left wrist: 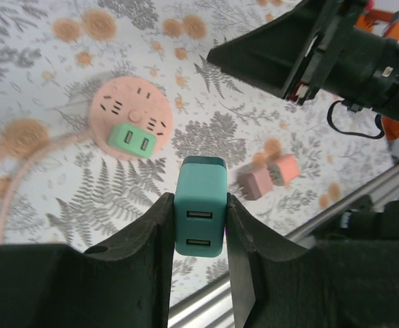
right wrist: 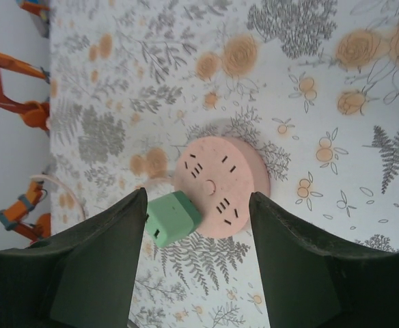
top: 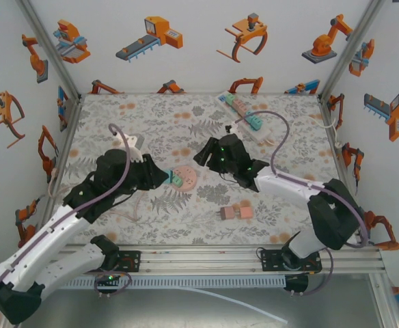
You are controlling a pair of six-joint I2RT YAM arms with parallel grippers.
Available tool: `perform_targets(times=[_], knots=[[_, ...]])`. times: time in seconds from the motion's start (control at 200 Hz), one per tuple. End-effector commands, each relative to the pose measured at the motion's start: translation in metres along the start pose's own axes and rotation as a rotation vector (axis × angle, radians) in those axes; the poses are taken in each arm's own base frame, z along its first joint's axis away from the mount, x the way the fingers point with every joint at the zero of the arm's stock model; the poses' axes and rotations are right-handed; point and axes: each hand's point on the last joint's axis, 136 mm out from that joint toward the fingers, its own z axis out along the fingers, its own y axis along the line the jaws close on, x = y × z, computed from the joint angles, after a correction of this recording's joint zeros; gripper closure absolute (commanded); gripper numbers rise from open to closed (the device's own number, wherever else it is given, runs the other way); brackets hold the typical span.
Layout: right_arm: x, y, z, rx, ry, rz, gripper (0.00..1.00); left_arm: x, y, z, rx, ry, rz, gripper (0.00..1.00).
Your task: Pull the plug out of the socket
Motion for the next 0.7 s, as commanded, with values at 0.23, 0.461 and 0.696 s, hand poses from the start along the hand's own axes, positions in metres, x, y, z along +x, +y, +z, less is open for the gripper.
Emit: perform_targets(times=[0.23,0.461,0.696], knots=[[-0.021,-0.012,-0.037,-0.051,-0.177,-0.018,0.41,0.039,0.001,0.008,0.15,-0.049,-0.34,0.81],[-0.015,-0.027,-0.045,-0.022,-0.186,-0.015,0.41,0.077,-0.006,0.041,0.18,-0.001,-0.405,0.83],[-0.013,-0.032,-0.045,-0.005,-0.183,-0.011,0.41,0.119,-0.003,0.077,0.135,0.108,-0.469,0.85]])
